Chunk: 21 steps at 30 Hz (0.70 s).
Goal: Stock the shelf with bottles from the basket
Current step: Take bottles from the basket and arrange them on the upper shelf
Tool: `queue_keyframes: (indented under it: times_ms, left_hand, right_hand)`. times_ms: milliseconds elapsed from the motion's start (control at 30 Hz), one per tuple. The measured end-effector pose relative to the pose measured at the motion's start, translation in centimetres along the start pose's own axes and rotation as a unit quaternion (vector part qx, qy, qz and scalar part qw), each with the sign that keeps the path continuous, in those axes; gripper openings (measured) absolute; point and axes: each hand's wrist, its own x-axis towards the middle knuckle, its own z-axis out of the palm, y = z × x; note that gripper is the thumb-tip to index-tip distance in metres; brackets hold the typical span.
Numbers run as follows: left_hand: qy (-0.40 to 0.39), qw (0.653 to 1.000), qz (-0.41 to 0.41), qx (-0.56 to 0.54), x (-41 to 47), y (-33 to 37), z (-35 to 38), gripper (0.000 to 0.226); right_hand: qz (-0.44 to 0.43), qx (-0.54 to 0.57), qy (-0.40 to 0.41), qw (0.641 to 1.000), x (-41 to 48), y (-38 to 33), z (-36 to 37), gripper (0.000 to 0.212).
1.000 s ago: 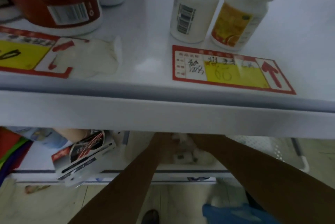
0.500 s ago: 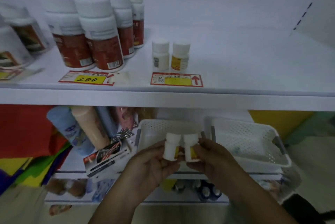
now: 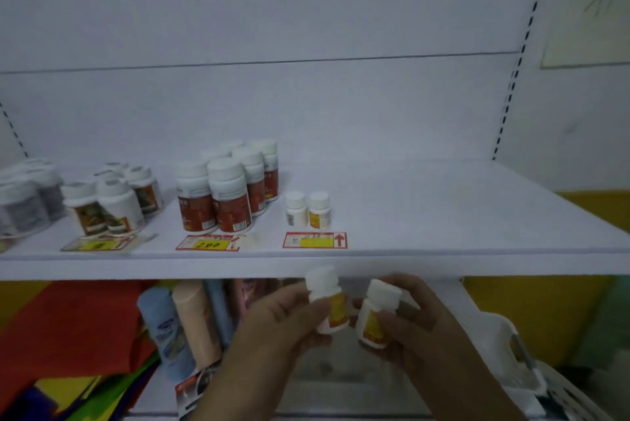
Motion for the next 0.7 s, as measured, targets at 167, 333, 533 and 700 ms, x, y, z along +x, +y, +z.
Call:
queue_keyframes:
  times_ms: [167, 333, 533, 700]
  left_hand:
    - [0.078, 0.970, 0.188, 0.131, 3.6, 4.9, 0.3, 0.038]
    - [0.134, 0.918, 0.274, 0.252, 9.4, 7.7, -0.5, 0.036]
    - [0.105, 0.898, 0.245, 0.351, 15.5, 7.5, -1.4, 0.039]
    - [0.085, 0.891, 0.227, 0.384, 17.2, 6.4, -2.5, 0.038]
  right_hand:
    - [-0.095, -0.111, 0.043, 0.988, 4.7, -3.9, 1.6, 0.031]
    - [-0.177, -0.261, 0.110, 0.943, 12.0, -5.3, 2.7, 0.025]
    - [-0.111, -0.397, 0.063, 0.909, 18.0, -3.7, 2.9, 0.035]
    - [-0.107, -0.430, 0.030, 0.896, 19.1, -3.4, 1.9, 0.030]
